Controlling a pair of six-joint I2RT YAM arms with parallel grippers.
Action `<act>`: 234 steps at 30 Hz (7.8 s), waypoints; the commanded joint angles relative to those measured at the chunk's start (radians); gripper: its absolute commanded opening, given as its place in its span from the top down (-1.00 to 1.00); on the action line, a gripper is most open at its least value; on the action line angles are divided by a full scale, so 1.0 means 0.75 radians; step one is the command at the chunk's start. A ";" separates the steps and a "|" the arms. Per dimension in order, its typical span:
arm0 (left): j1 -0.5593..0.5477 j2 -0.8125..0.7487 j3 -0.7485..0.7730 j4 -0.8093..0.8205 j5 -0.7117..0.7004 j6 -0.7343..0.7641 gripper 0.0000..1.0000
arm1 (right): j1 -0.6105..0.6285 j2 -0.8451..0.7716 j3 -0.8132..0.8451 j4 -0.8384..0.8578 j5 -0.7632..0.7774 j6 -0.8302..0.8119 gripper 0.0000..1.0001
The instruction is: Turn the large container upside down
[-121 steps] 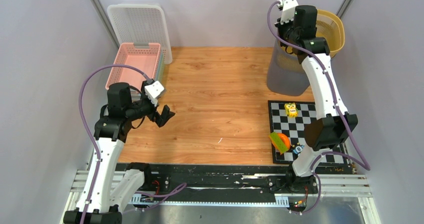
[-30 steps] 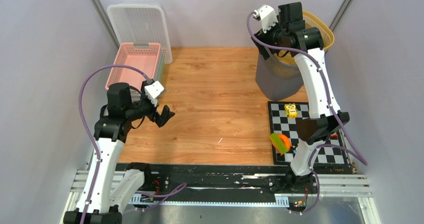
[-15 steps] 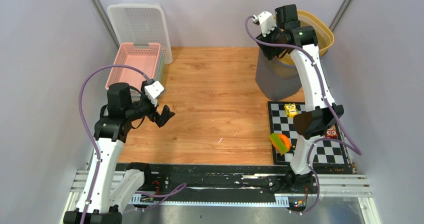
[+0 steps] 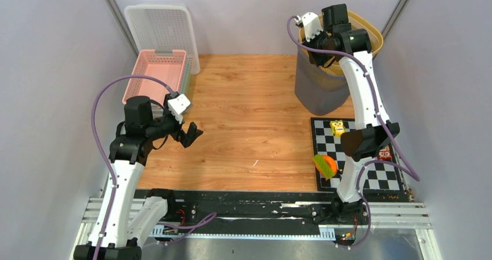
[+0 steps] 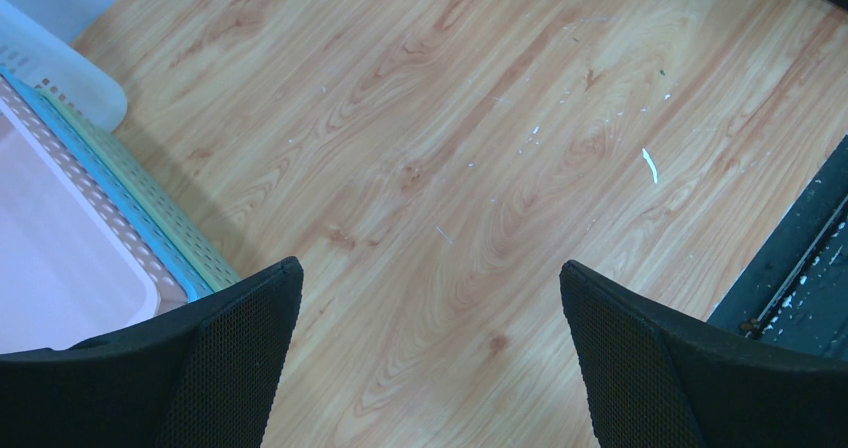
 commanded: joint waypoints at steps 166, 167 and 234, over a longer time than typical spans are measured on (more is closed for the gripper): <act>0.000 0.033 -0.002 0.021 -0.025 -0.003 -1.00 | 0.188 -0.652 0.115 0.604 -0.256 0.270 0.96; 0.001 0.033 -0.002 0.021 -0.026 -0.002 -1.00 | 0.190 -0.643 0.104 0.604 -0.296 0.300 0.96; -0.001 0.053 -0.042 -0.085 0.001 0.148 -1.00 | 0.036 -0.440 -1.369 1.351 -0.755 0.865 -0.12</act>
